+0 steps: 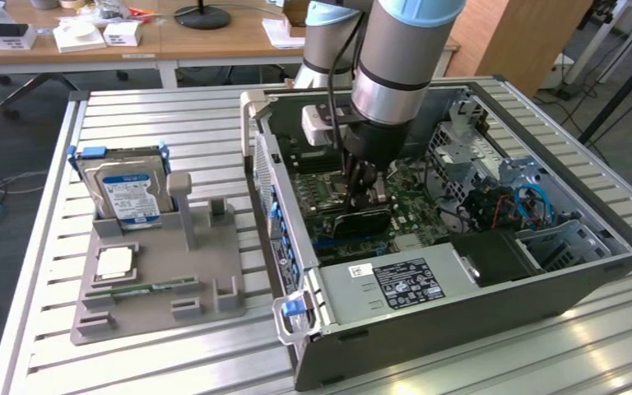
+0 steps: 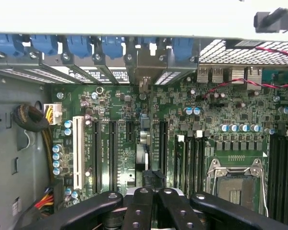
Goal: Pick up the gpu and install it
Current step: 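Press down on the gpu until it lock into place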
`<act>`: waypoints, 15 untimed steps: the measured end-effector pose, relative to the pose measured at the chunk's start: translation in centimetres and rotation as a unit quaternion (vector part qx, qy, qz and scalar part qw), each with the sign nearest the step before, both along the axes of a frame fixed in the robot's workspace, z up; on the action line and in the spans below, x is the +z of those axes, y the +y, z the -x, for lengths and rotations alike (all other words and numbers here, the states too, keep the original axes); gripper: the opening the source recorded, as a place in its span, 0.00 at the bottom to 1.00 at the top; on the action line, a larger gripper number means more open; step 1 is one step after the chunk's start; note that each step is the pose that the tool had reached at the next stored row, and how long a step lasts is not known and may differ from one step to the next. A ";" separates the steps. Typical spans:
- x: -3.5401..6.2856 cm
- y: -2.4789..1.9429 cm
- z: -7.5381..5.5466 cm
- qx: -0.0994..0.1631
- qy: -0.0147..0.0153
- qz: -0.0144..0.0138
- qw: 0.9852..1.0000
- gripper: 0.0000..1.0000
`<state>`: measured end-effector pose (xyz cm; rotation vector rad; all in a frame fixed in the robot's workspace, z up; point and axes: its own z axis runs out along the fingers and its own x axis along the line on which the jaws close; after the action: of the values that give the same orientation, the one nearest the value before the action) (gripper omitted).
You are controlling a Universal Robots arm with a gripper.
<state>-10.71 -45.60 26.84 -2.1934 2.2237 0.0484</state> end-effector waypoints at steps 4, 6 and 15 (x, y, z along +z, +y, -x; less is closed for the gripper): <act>0.01 0.00 0.1 0.000 0.000 0.000 1.000 0.10; -0.03 0.00 0.2 0.000 0.000 0.000 1.000 0.10; -0.32 0.00 0.4 0.000 0.000 0.000 1.000 0.10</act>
<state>-11.12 -45.61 26.52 -2.1937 2.2237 0.0485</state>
